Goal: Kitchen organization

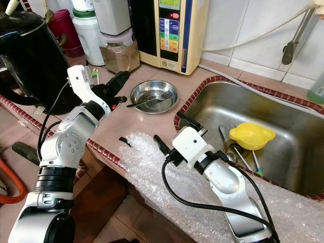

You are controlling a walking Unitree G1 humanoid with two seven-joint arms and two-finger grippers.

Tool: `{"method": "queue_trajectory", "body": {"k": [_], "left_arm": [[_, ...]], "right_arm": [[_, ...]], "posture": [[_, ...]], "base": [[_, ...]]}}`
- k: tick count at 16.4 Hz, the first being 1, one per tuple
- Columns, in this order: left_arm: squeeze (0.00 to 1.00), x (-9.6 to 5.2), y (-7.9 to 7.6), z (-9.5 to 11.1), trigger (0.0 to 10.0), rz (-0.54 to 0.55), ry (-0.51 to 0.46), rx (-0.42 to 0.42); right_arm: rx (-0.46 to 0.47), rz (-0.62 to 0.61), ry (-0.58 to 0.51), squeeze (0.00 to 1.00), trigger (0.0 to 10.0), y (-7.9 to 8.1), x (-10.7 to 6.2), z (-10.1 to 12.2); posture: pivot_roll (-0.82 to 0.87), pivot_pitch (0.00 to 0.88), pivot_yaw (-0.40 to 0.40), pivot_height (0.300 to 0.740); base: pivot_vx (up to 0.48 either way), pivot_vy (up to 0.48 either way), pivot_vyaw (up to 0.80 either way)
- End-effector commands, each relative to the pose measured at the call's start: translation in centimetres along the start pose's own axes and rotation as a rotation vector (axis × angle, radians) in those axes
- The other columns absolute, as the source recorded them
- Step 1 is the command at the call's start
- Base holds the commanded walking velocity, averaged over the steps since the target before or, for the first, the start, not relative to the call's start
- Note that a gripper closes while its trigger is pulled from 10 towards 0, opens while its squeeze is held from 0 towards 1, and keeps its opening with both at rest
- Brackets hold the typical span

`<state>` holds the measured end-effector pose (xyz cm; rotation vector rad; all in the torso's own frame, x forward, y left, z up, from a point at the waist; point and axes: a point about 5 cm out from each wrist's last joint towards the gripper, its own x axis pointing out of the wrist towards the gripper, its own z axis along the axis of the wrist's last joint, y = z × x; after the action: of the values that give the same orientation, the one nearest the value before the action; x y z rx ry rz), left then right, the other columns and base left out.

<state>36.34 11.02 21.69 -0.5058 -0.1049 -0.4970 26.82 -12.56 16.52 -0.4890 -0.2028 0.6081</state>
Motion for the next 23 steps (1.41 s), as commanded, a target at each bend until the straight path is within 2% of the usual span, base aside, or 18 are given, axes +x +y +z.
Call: {"method": "queue_trajectory", "body": {"k": [1, 4, 5, 6, 7, 8, 9, 11, 13, 15, 17, 20, 22, 23], "left_arm": [[0.00, 0.0, 0.1, 0.2, 9.7, 0.013, -0.003, 0.014], [0.00, 0.0, 0.1, 0.2, 9.7, 0.013, -0.003, 0.014], [0.82, -0.1, 0.9, 0.1, 10.0, 0.064, -0.011, 0.026], [0.00, -1.0, 3.5, -1.0, 10.0, 0.283, -0.030, -0.061], [0.00, -1.3, 4.0, -1.3, 10.0, 0.339, -0.043, -0.110], [0.00, -1.3, 4.0, -1.3, 10.0, 0.339, -0.042, -0.111], [1.00, -1.3, 3.9, -1.1, 10.0, 0.319, -0.051, -0.081], [1.00, -1.2, 3.6, -1.1, 10.0, 0.301, -0.046, -0.065], [1.00, -1.3, 3.7, -1.9, 10.0, 0.317, -0.024, -0.100], [1.00, -1.3, 3.6, -2.5, 10.0, 0.326, -0.013, -0.176], [1.00, -1.2, 3.3, -3.1, 10.0, 0.322, -0.009, -0.286], [1.00, -0.8, 2.7, -3.9, 10.0, 0.325, 0.005, -0.343], [1.00, -0.5, 2.1, -5.5, 10.0, 0.332, 0.055, -0.409], [1.00, -0.4, 2.0, -5.6, 10.0, 0.334, 0.060, -0.417]], "right_arm": [[-0.005, 0.014, -0.007, 0.00, 10.0, 0.2, 0.0, 0.1], [-0.005, 0.014, -0.007, 0.00, 10.0, 0.2, 0.0, 0.1], [-0.004, 0.013, -0.009, 0.00, 10.0, 0.2, 0.0, 0.0], [0.017, -0.059, -0.020, 0.00, 10.0, 0.5, -0.6, 0.3], [0.019, -0.106, -0.026, 0.00, 10.0, 0.4, -0.8, 0.4], [0.017, -0.108, -0.027, 0.00, 10.0, 0.4, -0.8, 0.4], [0.018, -0.111, -0.029, 0.00, 10.0, 0.3, -0.7, 0.5], [0.015, -0.119, -0.029, 0.00, 10.0, 0.2, -0.7, 0.4], [0.016, -0.130, -0.031, 0.00, 10.0, 0.2, -0.8, 0.5], [0.015, -0.133, -0.029, 0.00, 10.0, 0.3, -0.8, 0.5], [0.015, -0.131, -0.027, 0.00, 10.0, 0.4, -0.9, 0.5], [0.014, -0.133, -0.023, 0.00, 10.0, 0.4, -0.9, 0.4], [0.010, -0.131, -0.020, 0.00, 10.0, 0.5, -0.9, 0.5], [0.010, -0.130, -0.020, 0.00, 10.0, 0.5, -0.9, 0.5]], "posture": [[-0.07, 0.067, 0.087, 0.740], [-0.07, 0.067, 0.087, 0.740], [-0.07, 0.067, 0.087, 0.740], [-0.08, 0.080, 0.081, 0.740], [-0.08, 0.079, 0.082, 0.740], [-0.08, 0.079, 0.082, 0.740], [-0.08, 0.079, 0.082, 0.740], [-0.08, 0.078, 0.084, 0.740], [-0.08, 0.079, 0.085, 0.740], [-0.08, 0.081, 0.087, 0.740], [-0.08, 0.082, 0.088, 0.740], [-0.09, 0.080, 0.091, 0.740], [-0.10, 0.078, 0.093, 0.740], [-0.10, 0.079, 0.094, 0.740]], "base": [[0.000, 0.000, 0.00], [0.000, 0.000, 0.00], [0.000, 0.000, 0.00], [0.000, 0.000, 0.00], [0.000, 0.000, 0.00], [0.000, 0.000, 0.00], [0.000, 0.000, 0.00], [0.000, 0.000, 0.00], [0.000, 0.000, 0.00], [0.000, 0.000, 0.00], [0.000, 0.000, 0.00], [0.000, 0.000, 0.00], [0.000, 0.000, 0.00], [0.000, 0.000, 0.00]]}}
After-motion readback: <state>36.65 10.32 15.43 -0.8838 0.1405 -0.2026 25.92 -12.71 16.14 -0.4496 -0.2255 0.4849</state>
